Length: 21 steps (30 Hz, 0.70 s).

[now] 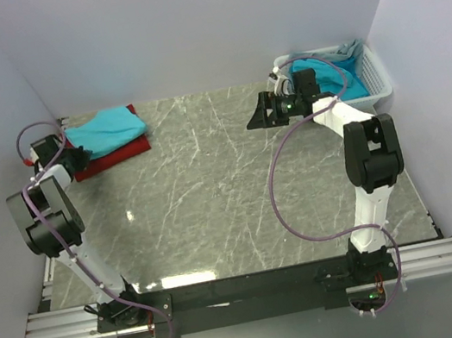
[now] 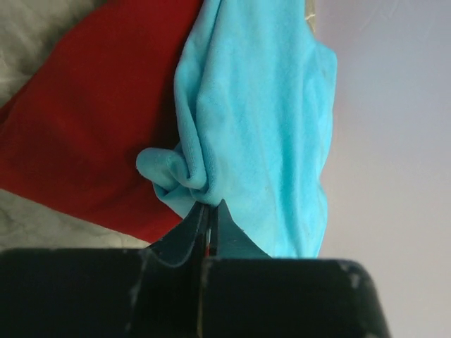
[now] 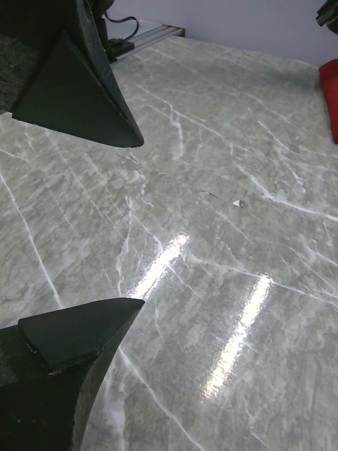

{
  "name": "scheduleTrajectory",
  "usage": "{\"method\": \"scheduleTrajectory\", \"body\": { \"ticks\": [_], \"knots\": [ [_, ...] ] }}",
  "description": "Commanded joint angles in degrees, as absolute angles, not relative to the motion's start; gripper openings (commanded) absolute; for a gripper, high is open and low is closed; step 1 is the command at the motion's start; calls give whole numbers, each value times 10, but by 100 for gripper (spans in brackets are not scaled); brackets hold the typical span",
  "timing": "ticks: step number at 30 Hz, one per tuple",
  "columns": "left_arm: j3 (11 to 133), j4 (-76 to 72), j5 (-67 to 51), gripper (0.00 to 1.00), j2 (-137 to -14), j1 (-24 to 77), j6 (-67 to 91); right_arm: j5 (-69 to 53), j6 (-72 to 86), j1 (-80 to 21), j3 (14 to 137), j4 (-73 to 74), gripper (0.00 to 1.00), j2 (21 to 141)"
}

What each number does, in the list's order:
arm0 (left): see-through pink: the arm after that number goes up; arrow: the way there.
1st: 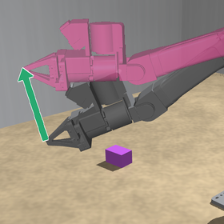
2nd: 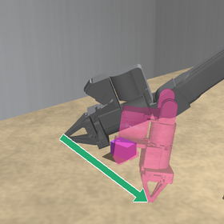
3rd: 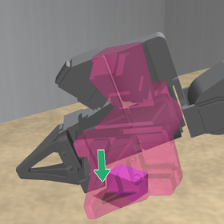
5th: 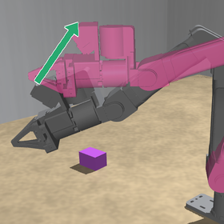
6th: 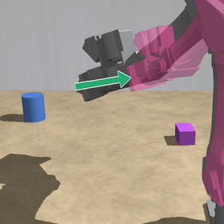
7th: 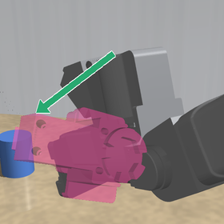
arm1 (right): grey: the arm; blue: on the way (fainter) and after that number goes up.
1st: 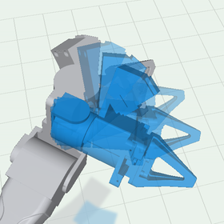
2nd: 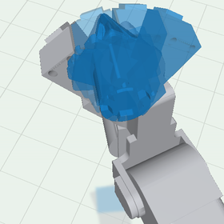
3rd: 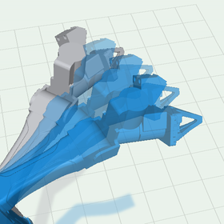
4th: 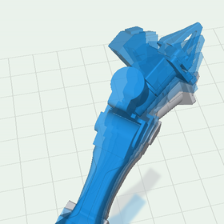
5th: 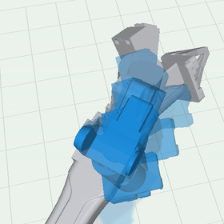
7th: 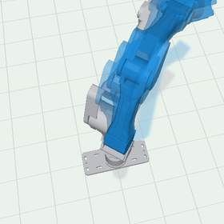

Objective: Fold and stack the t-shirts
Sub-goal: Neatly place the folded tshirt to the corner

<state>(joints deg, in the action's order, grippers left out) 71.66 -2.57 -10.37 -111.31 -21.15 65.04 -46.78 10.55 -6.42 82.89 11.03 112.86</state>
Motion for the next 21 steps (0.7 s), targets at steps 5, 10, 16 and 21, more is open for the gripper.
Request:
{"method": "scheduleTrajectory", "body": {
  "ticks": [5,10,16,21],
  "knots": [
    [748,-44,-139,0,-1096,-237,599,-482,108,-57,819,88,93,1123],
    [777,-30,-172,1,-1100,-248,569,-483,111,-57,818,87,94,1126],
    [810,-27,-236,0,-1121,-255,557,-483,111,-58,817,87,94,1127],
    [839,-18,-268,0,-1119,-258,550,-483,110,-57,818,86,94,1128]
  ]
}}
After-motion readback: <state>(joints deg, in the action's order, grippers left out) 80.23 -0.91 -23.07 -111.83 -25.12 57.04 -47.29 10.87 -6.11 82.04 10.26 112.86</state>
